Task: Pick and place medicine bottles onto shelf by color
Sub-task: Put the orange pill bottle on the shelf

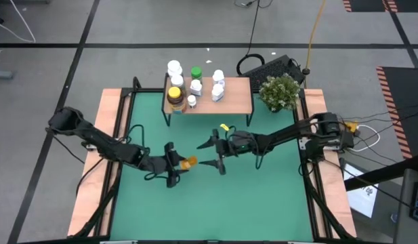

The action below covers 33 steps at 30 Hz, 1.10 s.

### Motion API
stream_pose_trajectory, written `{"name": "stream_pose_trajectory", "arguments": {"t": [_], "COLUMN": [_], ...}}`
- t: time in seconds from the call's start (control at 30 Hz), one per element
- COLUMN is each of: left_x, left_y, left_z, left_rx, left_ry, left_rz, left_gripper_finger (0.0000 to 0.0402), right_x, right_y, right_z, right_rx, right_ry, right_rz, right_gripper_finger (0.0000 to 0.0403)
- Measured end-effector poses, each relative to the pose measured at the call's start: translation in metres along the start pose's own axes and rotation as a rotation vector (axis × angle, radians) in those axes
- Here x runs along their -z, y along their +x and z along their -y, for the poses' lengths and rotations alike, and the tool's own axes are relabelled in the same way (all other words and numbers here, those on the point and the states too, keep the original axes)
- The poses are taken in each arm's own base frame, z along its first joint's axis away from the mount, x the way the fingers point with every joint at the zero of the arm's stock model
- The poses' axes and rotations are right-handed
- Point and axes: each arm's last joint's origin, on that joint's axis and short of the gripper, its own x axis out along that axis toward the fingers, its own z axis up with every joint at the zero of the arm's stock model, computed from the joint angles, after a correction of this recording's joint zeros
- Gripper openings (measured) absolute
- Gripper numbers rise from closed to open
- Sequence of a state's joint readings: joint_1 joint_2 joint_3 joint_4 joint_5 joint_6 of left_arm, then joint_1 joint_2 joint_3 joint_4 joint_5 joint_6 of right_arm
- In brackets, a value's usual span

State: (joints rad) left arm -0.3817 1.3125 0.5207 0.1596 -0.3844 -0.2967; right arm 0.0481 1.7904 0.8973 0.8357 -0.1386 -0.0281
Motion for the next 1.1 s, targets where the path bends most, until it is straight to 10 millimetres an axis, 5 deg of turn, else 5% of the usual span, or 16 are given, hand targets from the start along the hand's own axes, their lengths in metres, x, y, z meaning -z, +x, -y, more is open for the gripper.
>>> {"name": "stream_pose_trajectory", "arguments": {"t": [0.27,1.1], "left_x": [-0.005,-0.009], "left_y": [0.014,0.013], "left_z": [0.007,0.010], "left_rx": [-0.038,-0.028], "left_ry": [0.086,0.094], "left_rz": [-0.031,-0.003], "left_gripper_finger": [0.0227,0.0218], "right_x": [0.014,0.014], "right_y": [0.028,0.028], "right_z": [-0.006,-0.003], "right_rx": [-0.093,-0.064], "right_ry": [-0.007,-0.023], "right_rz": [-0.056,-0.050], "right_gripper_finger": [0.0286,0.0263]}}
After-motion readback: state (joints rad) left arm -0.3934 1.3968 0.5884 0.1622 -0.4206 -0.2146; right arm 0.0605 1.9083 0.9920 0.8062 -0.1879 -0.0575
